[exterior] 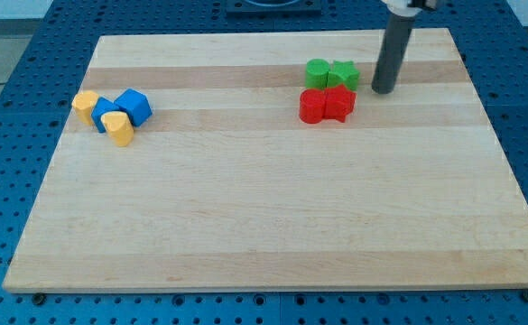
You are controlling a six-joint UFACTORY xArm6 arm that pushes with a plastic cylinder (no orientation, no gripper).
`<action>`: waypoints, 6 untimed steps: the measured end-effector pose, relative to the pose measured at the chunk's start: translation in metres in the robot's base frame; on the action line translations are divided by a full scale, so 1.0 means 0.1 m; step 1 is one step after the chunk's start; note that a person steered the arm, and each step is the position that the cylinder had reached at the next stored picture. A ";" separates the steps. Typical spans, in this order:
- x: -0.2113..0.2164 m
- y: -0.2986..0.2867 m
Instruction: Move the green star above the red circle
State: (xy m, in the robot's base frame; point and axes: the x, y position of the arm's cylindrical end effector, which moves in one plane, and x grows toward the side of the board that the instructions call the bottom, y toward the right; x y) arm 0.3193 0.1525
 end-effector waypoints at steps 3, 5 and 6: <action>-0.19 -0.69; -0.25 -0.87; -0.40 -0.63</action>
